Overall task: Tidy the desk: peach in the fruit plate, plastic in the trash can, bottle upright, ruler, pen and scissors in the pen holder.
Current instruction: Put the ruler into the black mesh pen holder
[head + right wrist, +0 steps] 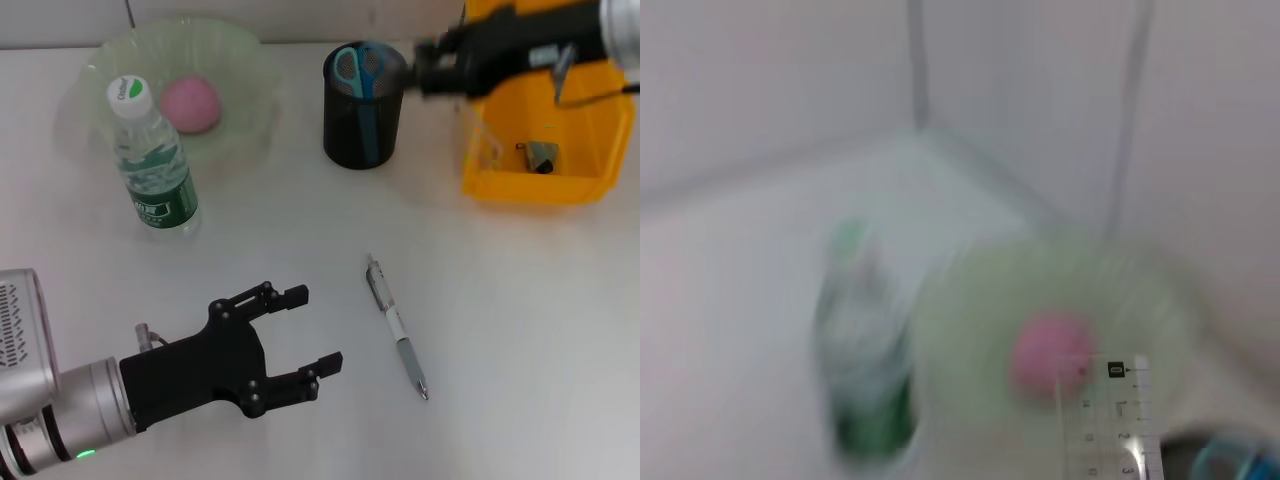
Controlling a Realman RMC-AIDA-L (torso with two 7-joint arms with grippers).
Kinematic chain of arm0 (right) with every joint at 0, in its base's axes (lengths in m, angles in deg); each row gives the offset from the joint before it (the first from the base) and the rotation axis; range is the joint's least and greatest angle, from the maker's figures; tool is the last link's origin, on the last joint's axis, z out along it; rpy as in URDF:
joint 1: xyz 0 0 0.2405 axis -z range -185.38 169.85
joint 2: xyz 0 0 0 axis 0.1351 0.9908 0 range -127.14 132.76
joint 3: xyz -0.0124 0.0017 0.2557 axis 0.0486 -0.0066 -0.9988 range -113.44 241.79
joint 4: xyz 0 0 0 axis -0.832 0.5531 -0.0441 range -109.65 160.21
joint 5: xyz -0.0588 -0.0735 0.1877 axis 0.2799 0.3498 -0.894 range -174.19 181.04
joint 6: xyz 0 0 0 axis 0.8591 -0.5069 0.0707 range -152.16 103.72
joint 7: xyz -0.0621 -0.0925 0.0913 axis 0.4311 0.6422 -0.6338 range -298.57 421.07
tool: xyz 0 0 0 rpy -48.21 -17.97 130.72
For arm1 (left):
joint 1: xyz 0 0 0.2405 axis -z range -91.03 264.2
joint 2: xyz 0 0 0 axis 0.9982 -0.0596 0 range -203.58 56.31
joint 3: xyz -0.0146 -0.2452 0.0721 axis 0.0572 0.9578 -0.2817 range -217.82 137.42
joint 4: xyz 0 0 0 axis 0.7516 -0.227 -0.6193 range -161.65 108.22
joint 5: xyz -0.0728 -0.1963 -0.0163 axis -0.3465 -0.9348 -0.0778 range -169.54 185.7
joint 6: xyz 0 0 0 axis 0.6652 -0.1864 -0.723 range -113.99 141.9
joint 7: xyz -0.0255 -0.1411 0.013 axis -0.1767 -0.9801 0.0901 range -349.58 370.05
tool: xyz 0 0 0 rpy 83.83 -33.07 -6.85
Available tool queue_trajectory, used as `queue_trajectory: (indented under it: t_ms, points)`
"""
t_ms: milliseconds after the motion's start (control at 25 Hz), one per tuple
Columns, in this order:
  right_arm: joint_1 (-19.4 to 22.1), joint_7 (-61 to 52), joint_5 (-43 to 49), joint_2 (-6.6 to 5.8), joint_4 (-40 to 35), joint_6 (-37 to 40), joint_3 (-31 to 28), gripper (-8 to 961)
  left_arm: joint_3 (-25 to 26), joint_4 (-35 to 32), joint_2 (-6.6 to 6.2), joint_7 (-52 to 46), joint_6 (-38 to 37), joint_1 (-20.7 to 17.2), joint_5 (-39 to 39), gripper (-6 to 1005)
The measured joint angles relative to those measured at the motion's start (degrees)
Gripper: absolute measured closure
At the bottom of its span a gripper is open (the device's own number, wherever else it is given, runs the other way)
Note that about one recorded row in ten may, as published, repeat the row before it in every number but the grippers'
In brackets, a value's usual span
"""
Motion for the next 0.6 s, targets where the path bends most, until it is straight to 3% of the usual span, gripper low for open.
queue_trajectory:
  t_ms: [240,280,320,440,480,600]
  points:
    - [3.6,11.7,-19.5,0.08,4.6,-9.2,-2.0,575,-0.2,-0.4,-0.05,0.0,-0.1,0.0,0.0,198]
    - [4.0,19.1,-27.4,0.12,9.3,-11.1,-1.8,575,-0.2,-0.4,-0.02,0.0,-0.2,0.1,0.0,198]
    - [4.0,19.1,-27.4,0.12,9.3,-11.1,-1.8,574,-0.2,-0.4,0.0,0.0,-0.2,0.1,0.0,198]
    - [3.5,31.6,-38.6,0.15,17.9,-12.1,-1.8,572,-0.3,-0.5,0.02,0.0,-0.2,0.1,0.0,198]
    - [2.4,39.9,-46.1,0.11,24.8,-12.1,-1.8,572,-0.3,-0.4,0.02,0.0,-0.2,0.1,0.0,198]
    - [1.0,46.2,-51.4,0.07,30.5,-12.0,-1.8,570,-0.4,-0.4,0.01,0.0,-0.2,0.1,0.0,198]
